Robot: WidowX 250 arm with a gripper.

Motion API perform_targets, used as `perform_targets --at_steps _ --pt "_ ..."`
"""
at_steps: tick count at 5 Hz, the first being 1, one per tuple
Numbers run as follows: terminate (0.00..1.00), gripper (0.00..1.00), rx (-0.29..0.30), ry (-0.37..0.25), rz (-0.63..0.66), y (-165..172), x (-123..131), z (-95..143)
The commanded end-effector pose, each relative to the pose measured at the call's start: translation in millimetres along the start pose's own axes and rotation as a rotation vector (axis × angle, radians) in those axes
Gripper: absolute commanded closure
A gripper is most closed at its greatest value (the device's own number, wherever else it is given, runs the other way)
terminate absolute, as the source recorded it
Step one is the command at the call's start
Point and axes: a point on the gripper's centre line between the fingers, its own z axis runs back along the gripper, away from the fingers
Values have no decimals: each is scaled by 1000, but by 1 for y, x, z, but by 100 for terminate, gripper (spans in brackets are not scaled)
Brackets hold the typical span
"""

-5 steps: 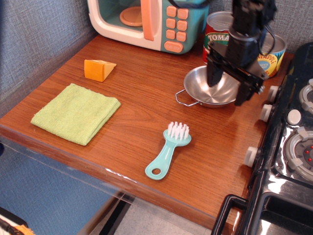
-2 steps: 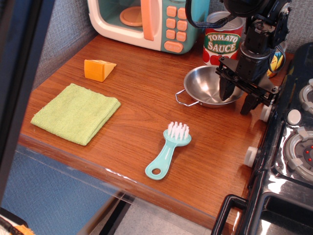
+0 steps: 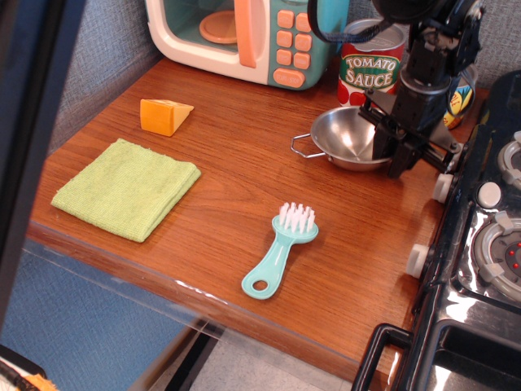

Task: Move the bowl on top of the yellow towel

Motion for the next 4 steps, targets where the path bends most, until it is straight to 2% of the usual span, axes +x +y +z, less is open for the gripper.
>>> perform_targets --at_steps 1,2,3,4 --pt "0 100 -2 -192 20 24 6 85" --pt "0 100 15 -207 23 44 -22 122" --pt "0 100 65 -147 45 67 -71 138" --pt "0 100 92 -109 159 88 -133 140"
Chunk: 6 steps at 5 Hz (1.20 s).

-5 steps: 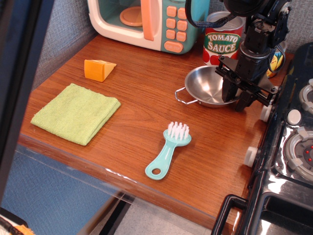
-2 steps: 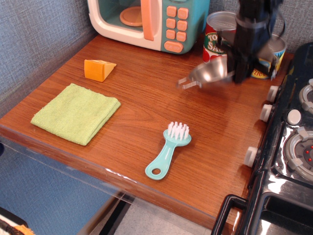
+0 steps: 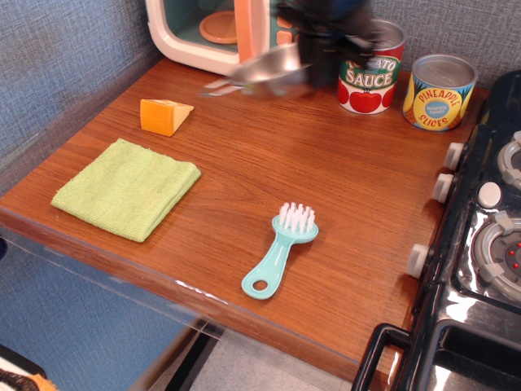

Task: Move the bowl on top of the yellow towel

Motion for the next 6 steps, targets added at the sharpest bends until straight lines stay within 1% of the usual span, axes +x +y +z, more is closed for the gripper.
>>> perform_targets --at_steps 1,2,3,4,5,6 --pt "0 100 72 9 214 39 -93 24" --pt "0 100 97 35 354 50 -122 7" --pt "0 100 116 97 389 57 -126 -15" --pt "0 100 127 119 439 62 -130 -33" --pt "0 100 140 171 453 64 -125 -50" --pt "0 100 155 192 451 65 -121 -59"
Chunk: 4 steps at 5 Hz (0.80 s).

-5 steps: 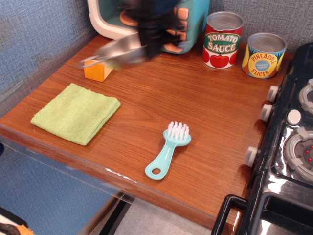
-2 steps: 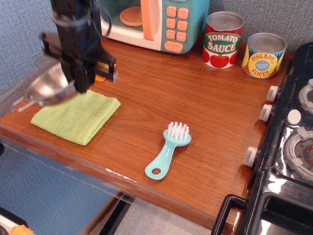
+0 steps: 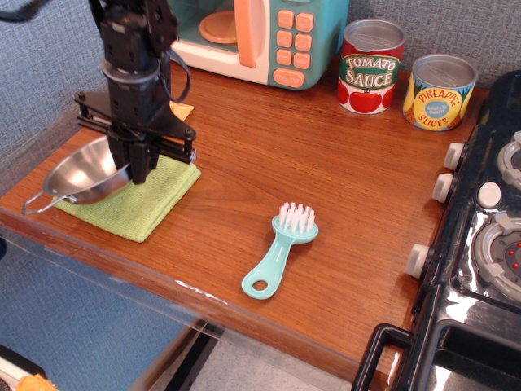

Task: Move the bowl on top of the yellow towel

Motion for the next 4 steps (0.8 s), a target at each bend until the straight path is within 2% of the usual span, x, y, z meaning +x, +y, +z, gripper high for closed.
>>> perform_targets --at_steps 1,2,3,4 --pt "0 100 56 -30 14 -8 12 5" --pt "0 100 63 -33 24 -7 16 4" --pt "0 0 78 -18 20 -12 15 7" --pt "0 0 18 -78 -12 -19 15 19"
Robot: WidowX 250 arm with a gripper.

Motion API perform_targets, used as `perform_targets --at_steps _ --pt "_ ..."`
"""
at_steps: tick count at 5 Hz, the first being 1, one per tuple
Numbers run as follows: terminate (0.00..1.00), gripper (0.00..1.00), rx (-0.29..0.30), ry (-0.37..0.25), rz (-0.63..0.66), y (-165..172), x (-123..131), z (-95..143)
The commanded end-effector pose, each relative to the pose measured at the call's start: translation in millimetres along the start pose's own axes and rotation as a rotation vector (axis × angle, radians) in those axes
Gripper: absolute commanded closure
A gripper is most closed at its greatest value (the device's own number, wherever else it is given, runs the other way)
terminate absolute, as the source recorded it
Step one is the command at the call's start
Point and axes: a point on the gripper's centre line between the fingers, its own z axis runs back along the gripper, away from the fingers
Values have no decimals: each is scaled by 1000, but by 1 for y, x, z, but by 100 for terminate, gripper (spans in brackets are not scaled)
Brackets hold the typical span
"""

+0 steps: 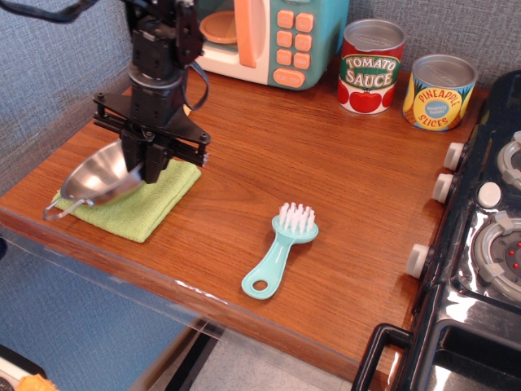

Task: Move the bowl on top of the yellow towel

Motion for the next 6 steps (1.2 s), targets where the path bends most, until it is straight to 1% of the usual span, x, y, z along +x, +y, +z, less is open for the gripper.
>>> perform_targets --at_steps 1,2,3,4,5,6 --pt "0 0 -99 -149 -57 -20 0 40" --pt "0 0 -258 -242 -115 -36 -2 66" --pt "0 0 -317 -291 -213 -50 -2 82" --pt "0 0 -324 -274 -248 -57 -1 81" --pt "0 0 -259 -181 -324 -56 1 81" --pt "100 0 -259 -181 -324 -56 1 81"
